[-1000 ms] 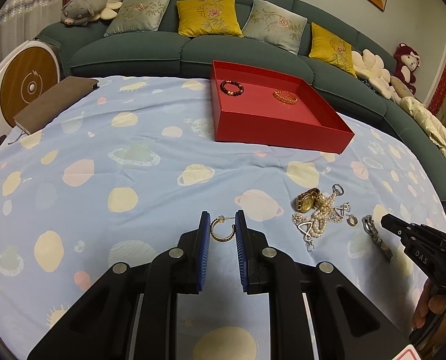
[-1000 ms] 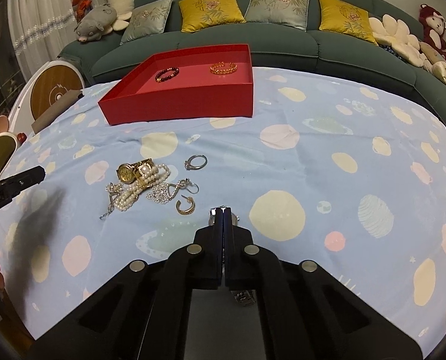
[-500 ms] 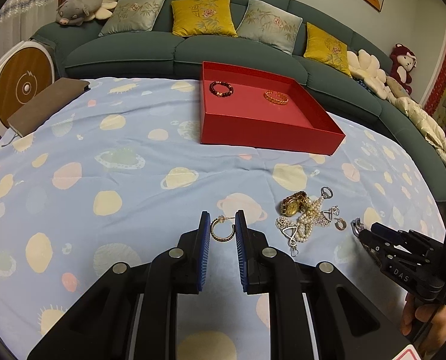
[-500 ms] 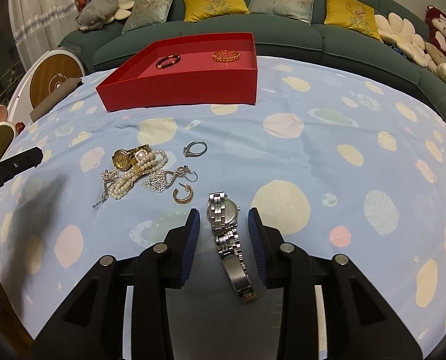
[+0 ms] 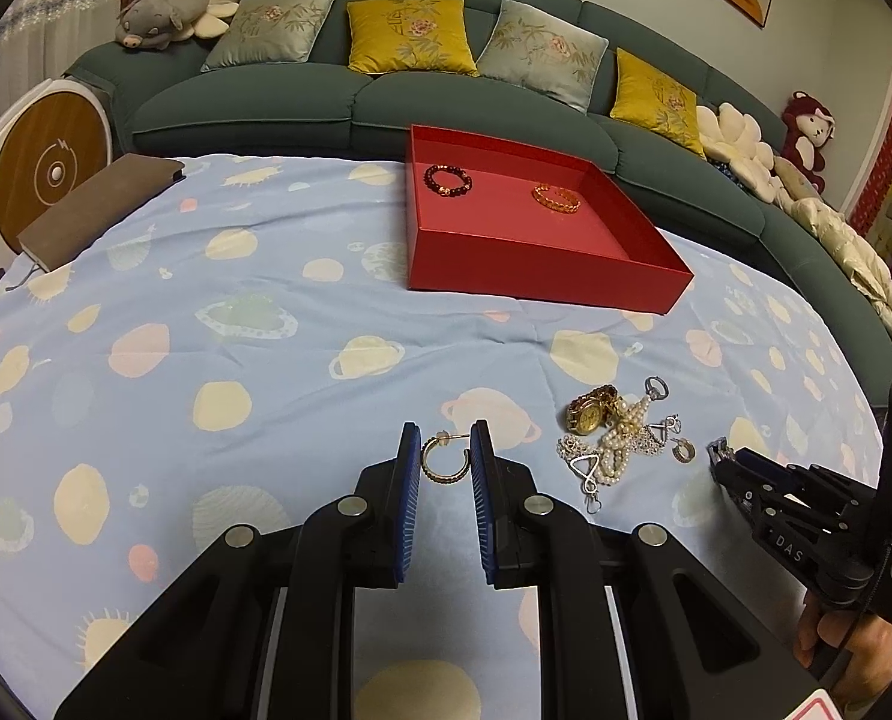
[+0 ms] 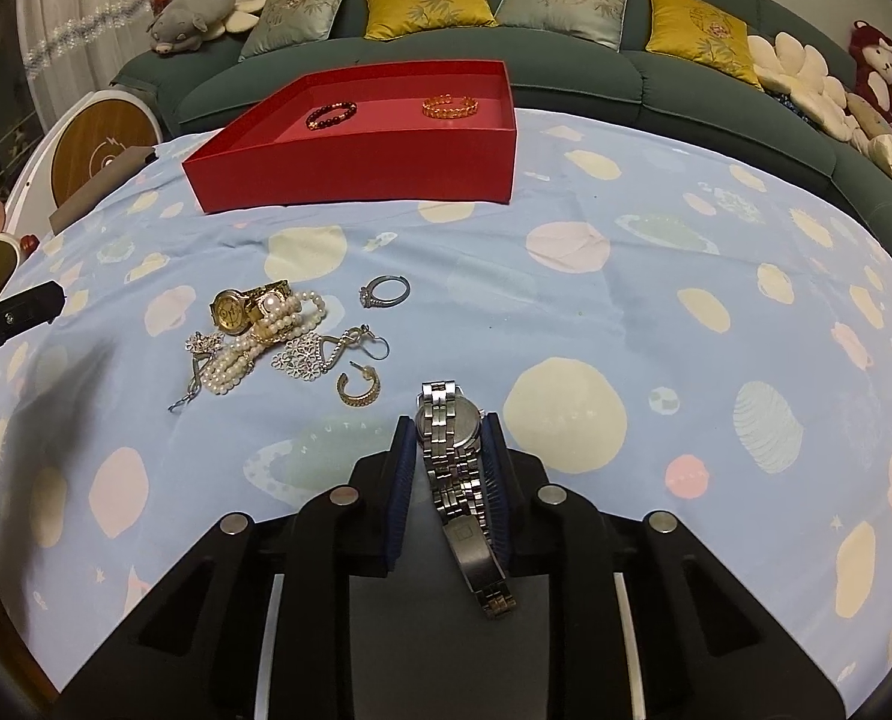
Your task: Organize jewelry
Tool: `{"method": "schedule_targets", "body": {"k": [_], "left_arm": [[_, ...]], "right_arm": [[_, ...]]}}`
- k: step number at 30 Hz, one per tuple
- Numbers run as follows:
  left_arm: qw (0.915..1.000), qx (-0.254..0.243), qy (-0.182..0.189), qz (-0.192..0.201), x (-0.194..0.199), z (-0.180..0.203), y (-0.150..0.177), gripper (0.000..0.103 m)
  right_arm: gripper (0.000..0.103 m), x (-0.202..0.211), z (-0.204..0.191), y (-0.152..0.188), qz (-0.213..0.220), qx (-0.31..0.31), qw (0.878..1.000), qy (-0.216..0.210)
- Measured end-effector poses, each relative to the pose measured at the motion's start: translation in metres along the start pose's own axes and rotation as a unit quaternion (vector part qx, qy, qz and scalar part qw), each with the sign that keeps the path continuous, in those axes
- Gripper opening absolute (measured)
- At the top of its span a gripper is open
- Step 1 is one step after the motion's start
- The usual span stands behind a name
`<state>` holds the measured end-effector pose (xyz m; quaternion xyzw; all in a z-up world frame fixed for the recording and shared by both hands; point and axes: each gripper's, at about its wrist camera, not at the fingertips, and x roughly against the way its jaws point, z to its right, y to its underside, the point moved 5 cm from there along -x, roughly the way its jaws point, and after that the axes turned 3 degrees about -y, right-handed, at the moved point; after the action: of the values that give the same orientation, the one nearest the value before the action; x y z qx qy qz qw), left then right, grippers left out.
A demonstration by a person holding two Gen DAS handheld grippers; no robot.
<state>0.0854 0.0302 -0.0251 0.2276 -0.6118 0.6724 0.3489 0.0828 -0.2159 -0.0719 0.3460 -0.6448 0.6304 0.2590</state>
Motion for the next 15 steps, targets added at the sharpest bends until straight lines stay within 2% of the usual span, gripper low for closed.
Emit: {"method": "schedule_targets", "body": {"k": [1,3,15], "left_arm": [[1.0000,0.000,0.000,0.000,0.000,0.000,0.000,0.014],[1.0000,-0.001,0.000,0.000,0.000,0.000,0.000,0.014],[1.0000,-0.005,0.002,-0.002,-0.001,0.004,-0.001,0.014]], "right_arm": [[0.020,0.001,0.000,-0.001,0.002,-0.001,1.000,-0.001],[0.009,0.004,0.002,-0.003,0.006,-0.003,1.000,-0.004],[0.009,0.012,0.005,-0.005,0.019,-0.008,1.000,-0.006]]}}
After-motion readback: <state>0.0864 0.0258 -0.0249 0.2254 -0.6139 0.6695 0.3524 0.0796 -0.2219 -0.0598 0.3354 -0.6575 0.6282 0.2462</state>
